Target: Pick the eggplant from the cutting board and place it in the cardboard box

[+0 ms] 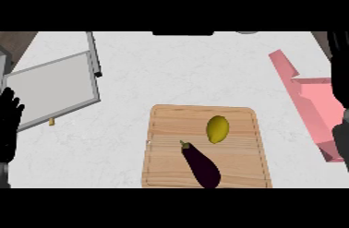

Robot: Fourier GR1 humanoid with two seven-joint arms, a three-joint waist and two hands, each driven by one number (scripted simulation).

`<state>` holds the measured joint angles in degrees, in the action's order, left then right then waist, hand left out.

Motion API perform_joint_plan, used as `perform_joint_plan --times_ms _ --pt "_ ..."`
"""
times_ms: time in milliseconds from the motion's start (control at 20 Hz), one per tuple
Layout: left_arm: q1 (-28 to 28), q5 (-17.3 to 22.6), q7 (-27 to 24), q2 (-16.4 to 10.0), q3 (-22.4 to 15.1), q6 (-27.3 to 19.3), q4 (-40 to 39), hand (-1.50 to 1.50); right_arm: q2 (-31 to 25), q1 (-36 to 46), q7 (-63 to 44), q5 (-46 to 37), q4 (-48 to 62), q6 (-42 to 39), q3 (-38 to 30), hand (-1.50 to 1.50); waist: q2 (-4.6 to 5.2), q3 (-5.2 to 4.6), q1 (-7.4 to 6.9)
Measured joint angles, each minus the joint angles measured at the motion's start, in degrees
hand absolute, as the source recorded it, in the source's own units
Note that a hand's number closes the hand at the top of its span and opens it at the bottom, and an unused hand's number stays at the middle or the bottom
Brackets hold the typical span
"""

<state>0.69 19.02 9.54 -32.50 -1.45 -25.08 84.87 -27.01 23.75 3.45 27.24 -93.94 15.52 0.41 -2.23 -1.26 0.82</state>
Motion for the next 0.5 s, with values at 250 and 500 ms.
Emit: perform_joint_plan --times_ms 250,500 --pt "1.6 -4.18 -2.21 -2.33 -2.5 1.65 -0.26 0.0 0.7 -0.24 -3.69 0.76 0.46 -12.03 12.15 -1.5 2.32 0.9 -2.36" --pt "2.44 -7.75 -3.2 -4.61 -5.72 3.89 -0.53 0.0 -6.51 4.2 -1.67 -11.18 -2.5 -25.87 26.14 -1.5 2.61 0.72 -4.59"
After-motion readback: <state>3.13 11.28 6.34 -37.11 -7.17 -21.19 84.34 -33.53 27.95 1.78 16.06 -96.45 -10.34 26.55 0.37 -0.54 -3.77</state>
